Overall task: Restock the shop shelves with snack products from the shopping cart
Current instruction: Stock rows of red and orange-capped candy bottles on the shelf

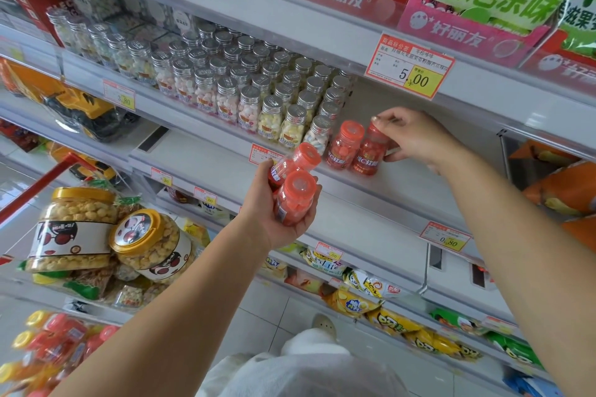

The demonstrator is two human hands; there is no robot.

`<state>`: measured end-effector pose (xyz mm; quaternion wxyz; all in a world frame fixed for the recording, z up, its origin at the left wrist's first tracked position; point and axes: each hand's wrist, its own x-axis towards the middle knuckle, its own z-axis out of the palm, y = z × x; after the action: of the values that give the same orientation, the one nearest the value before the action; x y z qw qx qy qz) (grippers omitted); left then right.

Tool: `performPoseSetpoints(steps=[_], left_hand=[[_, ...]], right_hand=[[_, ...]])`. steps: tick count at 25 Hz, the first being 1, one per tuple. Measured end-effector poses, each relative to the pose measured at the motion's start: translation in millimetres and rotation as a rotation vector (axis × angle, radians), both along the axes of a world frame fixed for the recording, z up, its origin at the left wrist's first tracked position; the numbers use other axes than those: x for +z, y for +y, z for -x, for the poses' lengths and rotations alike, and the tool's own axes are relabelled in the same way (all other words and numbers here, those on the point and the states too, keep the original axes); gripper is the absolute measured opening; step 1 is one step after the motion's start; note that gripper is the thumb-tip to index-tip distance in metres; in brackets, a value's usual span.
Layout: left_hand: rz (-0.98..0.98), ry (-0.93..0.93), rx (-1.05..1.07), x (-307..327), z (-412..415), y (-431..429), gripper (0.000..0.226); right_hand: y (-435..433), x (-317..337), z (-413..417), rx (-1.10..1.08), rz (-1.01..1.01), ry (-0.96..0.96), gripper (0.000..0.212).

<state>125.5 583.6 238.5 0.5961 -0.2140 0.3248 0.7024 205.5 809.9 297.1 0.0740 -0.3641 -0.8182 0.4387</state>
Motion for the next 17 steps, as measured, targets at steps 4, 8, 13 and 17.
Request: performPoseSetpoints(steps=[4, 8, 13, 17], left_hand=[[0.013, 0.010, 0.016, -0.5, 4.4, -4.3, 0.065], [0.014, 0.011, 0.050, -0.7, 11.3, -8.5, 0.065], [0.017, 0.038, 0.021, -0.1, 8.6, -1.9, 0.067], [0.088, 0.156, 0.007, 4.7, 1.4, 5.7, 0.053]], right_hand=[[-2.4, -0.8, -1.2, 0.072, 0.136, -0.075, 0.024], [-2.7, -10.5, -13.3, 0.068, 0.341, -0.032, 0.034], [-3.2, -16.6, -6.2, 0.073, 0.281, -0.064, 0.042], [-29.1, -19.3, -22.4, -0.120, -0.441, 0.210, 0.032]])
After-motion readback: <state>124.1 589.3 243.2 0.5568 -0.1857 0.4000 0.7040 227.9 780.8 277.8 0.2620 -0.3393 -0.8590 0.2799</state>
